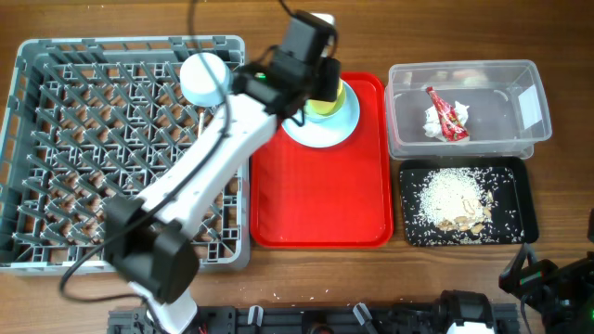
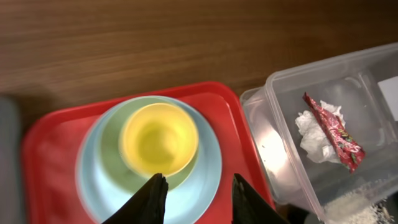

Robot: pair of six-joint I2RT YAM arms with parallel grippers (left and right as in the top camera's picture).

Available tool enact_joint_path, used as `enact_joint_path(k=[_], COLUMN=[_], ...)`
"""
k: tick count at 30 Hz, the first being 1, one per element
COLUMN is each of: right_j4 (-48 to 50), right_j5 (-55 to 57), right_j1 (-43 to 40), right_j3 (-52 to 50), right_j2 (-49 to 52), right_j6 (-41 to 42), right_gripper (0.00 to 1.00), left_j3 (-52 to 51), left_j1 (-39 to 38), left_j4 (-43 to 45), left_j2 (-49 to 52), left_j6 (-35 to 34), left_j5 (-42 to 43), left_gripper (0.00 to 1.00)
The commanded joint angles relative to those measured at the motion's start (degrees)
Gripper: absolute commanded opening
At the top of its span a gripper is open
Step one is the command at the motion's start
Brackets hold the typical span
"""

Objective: Sort waste into correct bins and load items into the dishwasher rack
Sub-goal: 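Move the left gripper to the yellow cup and grasp it, then lift the yellow cup and carry it over the rack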

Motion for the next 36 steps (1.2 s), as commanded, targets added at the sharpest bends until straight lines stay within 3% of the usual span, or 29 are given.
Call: enact_joint_path(k=[1,8,17,23,27,36], right_j4=[0.0,0.0,0.0,0.0,0.0,0.0], right_j5=[0.5,0.5,0.5,0.5,0.5,0.5], right_j1=[-0.2,-0.2,-0.2,-0.2,-0.2,-0.2], right_j3=[-0.2,-0.2,-0.2,-0.2,-0.2,-0.2], right_j2=[-0.2,-0.2,-0.2,-0.2,-0.2,-0.2], right_j6=[0.4,0.4,0.4,0.4,0.4,0.4], right_gripper=[1.0,1.0,1.0,1.0,1.0,1.0], left_j3=[-0.3,-0.3,-0.3,-0.3,-0.3,-0.2], left_j1=[-1.2,-1.6,-1.6,-1.6,-1.6,-1.6], left_j4=[5.1,13.6,9.1,7.6,7.6,5.7], left_j2=[5.6,13.8,15.4,15.4,15.3,4.3], left_j6=[0.1,0.1,0.1,0.2,0.3,0.3], left_j5=[0.4,0.4,-3.3,-3.3,-4.0,-6.3], left_gripper=[0.3,0.28,0.24,0.05,0.04,0.04])
